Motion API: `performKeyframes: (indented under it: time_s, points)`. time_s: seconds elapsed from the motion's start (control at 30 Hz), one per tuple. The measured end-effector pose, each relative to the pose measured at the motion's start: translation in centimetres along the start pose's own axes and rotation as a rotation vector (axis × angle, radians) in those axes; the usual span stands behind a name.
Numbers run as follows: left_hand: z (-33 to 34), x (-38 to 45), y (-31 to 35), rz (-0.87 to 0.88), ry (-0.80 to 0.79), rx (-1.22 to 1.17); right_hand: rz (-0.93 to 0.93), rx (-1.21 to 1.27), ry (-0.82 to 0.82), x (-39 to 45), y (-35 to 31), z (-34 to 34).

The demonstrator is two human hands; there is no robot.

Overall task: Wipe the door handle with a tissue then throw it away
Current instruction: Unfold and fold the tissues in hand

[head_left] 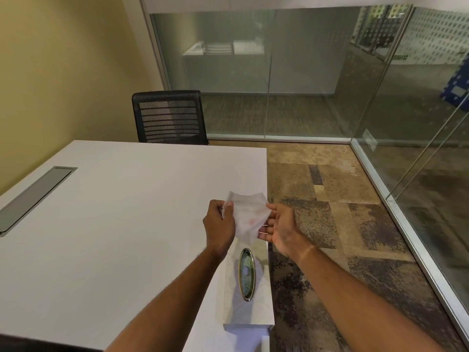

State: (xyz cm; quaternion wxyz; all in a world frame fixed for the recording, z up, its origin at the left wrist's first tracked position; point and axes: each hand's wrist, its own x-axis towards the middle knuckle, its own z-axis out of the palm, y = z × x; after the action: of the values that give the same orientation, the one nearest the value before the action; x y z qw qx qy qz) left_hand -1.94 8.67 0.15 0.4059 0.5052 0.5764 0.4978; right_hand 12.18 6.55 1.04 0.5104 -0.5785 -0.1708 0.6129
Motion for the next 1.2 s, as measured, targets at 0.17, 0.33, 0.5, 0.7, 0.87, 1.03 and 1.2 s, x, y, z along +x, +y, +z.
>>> performKeyframes:
  time_s: [0.17, 0.33, 0.5, 0.7, 0.87, 1.03, 1.2]
  points:
    - [-0.3, 0.3, -0.5, 0.013, 0.017, 0.019, -0.036, -0.210, -0.110, -0.2, 0.8, 0.3]
    - [-0.6, 0.3, -0.7, 0.045, 0.032, 0.068, -0.089, -0.209, -0.102, -0.3, 0.7, 0.3]
    - [-1.3, 0.7, -1.0, 0.044, 0.059, 0.094, -0.129, -0.191, -0.052, -0.6, -0.2, -0.3]
    - [-1.0, 0.4, -0.9, 0.057, 0.021, 0.118, -0.045, 0.003, -0.049, 0.0, -0.3, -0.5]
    - [-0.6, 0.3, -0.6, 0.068, -0.038, 0.135, -0.159, -0.080, -0.131, 0.3, 0.7, -0.2]
    - [-0.4, 0.1, 0.1, 0.098, -0.042, 0.124, -0.182, -0.292, -0.126, 0.0, 0.6, -0.3]
    - [-0.4, 0.5, 0.1, 0.274, -0.086, 0.234, -0.310, -0.328, -0.047, -0.7, -0.4, -0.6]
